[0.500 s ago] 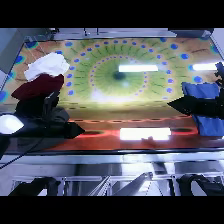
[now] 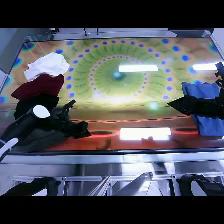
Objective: Fold the shirts.
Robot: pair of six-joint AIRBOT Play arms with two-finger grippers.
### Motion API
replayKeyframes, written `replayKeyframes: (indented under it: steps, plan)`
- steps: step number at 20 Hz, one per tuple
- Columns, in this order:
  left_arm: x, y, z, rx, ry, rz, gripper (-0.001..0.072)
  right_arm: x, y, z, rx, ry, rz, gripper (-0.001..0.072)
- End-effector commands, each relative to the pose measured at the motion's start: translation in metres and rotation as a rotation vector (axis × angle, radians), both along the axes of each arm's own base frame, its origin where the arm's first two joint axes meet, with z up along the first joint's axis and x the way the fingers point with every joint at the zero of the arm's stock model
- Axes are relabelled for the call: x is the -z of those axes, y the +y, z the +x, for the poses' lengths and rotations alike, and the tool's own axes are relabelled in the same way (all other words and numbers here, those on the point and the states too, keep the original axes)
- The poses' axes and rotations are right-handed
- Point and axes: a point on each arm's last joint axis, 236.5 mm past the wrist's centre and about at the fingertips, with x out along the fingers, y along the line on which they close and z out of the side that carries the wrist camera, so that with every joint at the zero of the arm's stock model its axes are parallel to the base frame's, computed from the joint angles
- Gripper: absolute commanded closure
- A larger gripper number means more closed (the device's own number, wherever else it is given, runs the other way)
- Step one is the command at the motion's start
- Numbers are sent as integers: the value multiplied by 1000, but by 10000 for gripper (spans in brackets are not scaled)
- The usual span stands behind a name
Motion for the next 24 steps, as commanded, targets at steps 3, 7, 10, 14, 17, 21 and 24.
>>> replayKeyframes:
  steps: [3,7,10,14,17,21,24]
  plan:
    - [-94,-47,34,157,-239,-349,703,0,0,0,0,0,0,697]
    - [-123,-28,46,139,-383,-291,704,-1,-1,2,9,-7,-1,697]
    - [-148,-13,59,72,-485,-281,704,-5,-9,15,57,-47,-7,697]
    - [-174,8,85,-35,-645,-236,704,-5,-9,15,60,-50,-8,697]
    - [-187,23,90,-86,-689,-221,705,-6,-9,16,63,-53,-8,696]
    - [-198,30,89,-142,-680,-228,628,-6,-12,21,80,-64,-9,696]
    - [-193,46,96,-123,-717,-128,-10,-6,-13,23,85,-65,-10,241]
